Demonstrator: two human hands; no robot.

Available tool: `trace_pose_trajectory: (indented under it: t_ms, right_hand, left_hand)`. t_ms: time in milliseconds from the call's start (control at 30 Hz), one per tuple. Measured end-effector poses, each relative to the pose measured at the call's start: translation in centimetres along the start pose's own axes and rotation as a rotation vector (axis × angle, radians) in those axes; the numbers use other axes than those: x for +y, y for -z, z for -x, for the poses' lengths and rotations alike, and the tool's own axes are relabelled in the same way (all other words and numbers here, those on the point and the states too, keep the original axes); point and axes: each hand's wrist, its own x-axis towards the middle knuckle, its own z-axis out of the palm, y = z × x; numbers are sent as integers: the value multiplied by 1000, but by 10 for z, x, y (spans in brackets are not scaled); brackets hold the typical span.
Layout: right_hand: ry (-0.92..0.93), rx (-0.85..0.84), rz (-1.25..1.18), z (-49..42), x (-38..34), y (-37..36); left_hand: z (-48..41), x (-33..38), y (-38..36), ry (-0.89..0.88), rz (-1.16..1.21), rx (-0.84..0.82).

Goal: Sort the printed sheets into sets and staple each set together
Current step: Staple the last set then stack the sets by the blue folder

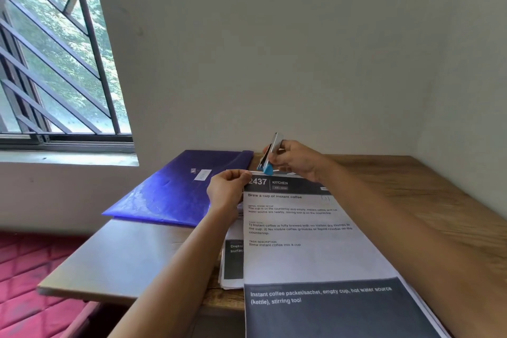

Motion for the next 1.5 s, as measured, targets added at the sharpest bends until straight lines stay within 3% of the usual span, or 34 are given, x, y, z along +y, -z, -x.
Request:
trace_pose_trajectory:
  t_ms: [467, 1100, 1233, 1367, 1500]
  right_hand:
    - [33, -130, 4, -6, 0, -7]
    - [-38, -63, -60, -14, 9, -12]
    - [-23, -36, -64, -17, 12, -10]
    - [-23, -10, -88, -18, 16, -9]
    - [-17, -16, -119, -15, 15, -12]
  left_hand:
    - [3, 3, -4, -36, 53, 56]
    - [7, 8, -1, 58, 152, 2]
    - [9, 9, 1, -33, 79, -46]
    - [14, 8, 2, -167, -159, -181]
    - [14, 5, 1, -337, -305, -73]
